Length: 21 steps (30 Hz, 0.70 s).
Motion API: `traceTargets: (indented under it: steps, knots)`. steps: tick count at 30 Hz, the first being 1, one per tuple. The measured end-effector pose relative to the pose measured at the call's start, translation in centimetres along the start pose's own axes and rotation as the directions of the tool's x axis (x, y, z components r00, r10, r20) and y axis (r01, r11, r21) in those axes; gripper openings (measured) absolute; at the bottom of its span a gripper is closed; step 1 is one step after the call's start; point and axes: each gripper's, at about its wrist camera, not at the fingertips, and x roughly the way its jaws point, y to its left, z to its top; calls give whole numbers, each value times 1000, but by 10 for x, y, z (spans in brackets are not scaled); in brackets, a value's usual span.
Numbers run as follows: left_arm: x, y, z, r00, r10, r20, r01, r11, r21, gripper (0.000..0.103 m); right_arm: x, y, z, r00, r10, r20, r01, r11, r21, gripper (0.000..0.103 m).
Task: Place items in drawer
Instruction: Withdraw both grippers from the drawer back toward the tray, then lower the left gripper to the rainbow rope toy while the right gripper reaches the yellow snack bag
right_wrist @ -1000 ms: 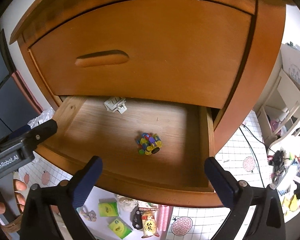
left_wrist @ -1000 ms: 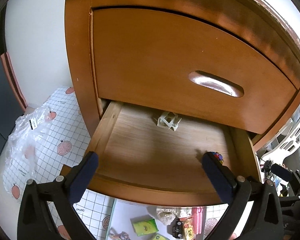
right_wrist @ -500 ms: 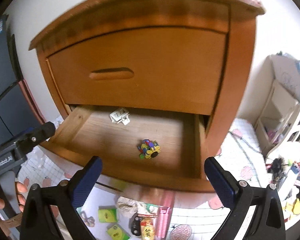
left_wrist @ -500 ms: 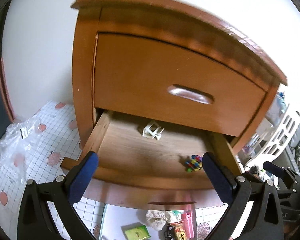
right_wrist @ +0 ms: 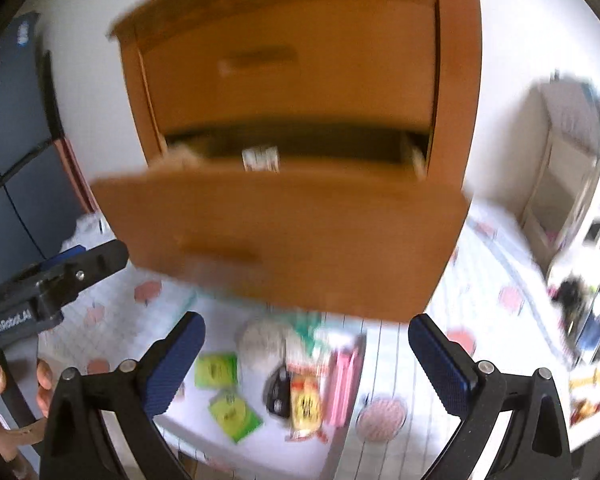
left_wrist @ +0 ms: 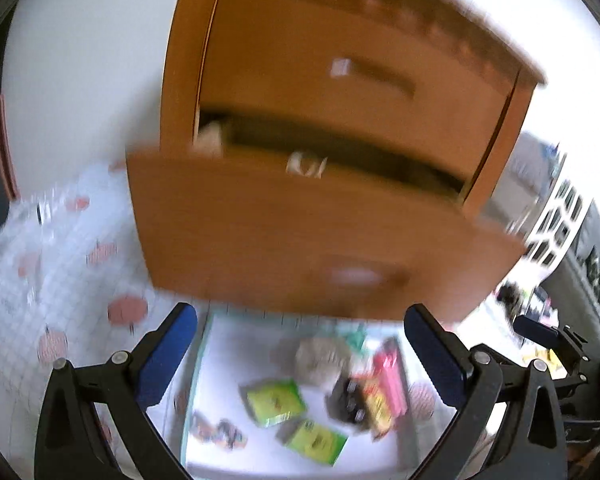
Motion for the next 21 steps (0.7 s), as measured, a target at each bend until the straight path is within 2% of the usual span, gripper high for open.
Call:
traceTargets:
  steps: [5,10,13,14,17,21]
  knots:
    - [34,12,-28,993,28,-118,-33,998,-46,103,38,-5,-28,992,-32,-125,31,999,-11,103]
    - [61,21,-52,971,67,-229,-77,996,-38,103,72,-11,-53,975,-6,-224,10,1000,16,103]
    - [77,27,-70,938,91,-335,-111,993,-40,103,99,-15,-69,943,41,-331,-14,997,81,103]
    - [83,30,-77,922,102,-373,-128,991,-44,103,100,-16,-75,936,47,-348,-17,996,89,103]
    - [93,37,-85,893,125,-433,-164,985,-55,103,113,-17,-89,918,45,-394,-7,995,98,103]
    - [99,55,-91,867,109,-487,-195,972,-129,103,124,-20,-98,903,30,-429,8,996,86,103]
